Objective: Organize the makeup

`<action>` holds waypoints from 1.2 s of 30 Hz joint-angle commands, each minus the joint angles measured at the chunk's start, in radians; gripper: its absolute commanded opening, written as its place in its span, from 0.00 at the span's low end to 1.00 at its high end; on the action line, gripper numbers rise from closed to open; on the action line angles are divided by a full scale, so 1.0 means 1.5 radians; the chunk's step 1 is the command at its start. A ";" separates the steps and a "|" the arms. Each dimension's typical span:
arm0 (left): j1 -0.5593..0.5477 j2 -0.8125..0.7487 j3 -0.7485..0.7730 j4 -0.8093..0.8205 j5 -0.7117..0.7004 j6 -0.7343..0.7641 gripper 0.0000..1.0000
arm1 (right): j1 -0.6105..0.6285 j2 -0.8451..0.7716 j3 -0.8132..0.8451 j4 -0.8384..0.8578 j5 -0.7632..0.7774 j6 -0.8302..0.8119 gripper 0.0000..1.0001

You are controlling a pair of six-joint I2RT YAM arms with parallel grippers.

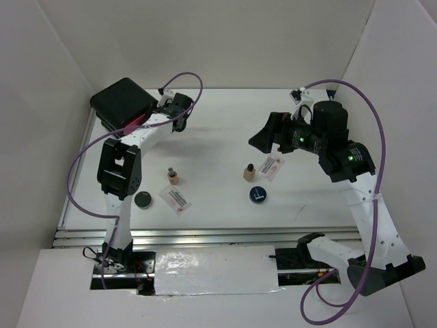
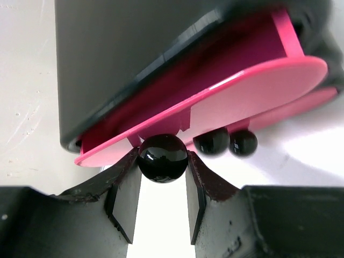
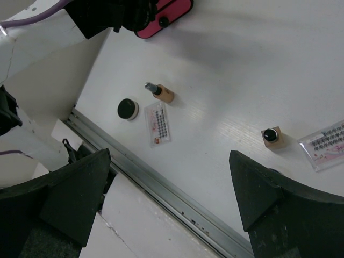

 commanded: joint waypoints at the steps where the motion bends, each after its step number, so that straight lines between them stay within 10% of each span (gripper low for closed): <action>1: -0.042 -0.057 0.003 -0.003 0.001 -0.032 0.09 | 0.008 -0.009 0.024 0.027 -0.011 -0.011 1.00; 22: -0.154 -0.109 0.001 -0.182 0.027 -0.193 0.18 | 0.015 -0.035 -0.003 0.043 -0.031 -0.005 1.00; 31: -0.172 -0.130 0.009 -0.204 0.049 -0.205 0.91 | 0.016 -0.042 -0.015 0.050 -0.039 0.001 1.00; 36: -0.173 -0.164 0.025 -0.202 0.092 -0.202 0.98 | 0.016 -0.044 -0.013 0.050 -0.042 0.002 1.00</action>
